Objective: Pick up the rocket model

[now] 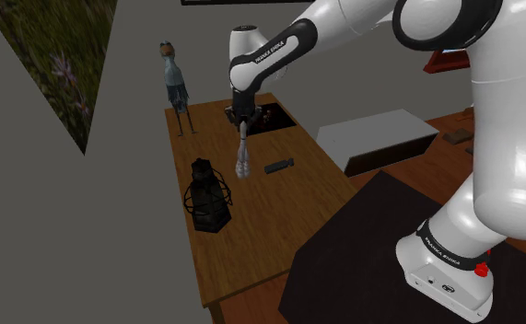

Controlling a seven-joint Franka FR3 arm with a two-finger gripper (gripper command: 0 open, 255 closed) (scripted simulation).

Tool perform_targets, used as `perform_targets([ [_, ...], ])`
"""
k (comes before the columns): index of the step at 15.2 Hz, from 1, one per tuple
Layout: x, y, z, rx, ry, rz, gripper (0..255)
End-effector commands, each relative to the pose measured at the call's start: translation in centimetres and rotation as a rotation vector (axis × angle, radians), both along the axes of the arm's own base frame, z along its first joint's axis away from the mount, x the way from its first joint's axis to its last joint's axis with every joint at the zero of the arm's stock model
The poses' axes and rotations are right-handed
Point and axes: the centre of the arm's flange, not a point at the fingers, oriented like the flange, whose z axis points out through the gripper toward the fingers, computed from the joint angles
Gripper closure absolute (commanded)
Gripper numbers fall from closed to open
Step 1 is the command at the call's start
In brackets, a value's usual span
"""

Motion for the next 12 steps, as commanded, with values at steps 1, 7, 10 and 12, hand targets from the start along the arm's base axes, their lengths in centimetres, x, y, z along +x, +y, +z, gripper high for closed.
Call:
perform_targets([
  [1,0.0,0.1,1.1,0.000,0.000,0.000,255],
  [7,0.0,0.1,4.2,0.000,0.000,0.000,255],
  [10,0.0,0.1,5.8,0.000,0.000,0.000,255],
  [12,0.0,0.1,5.9,0.000,0.000,0.000,255],
])
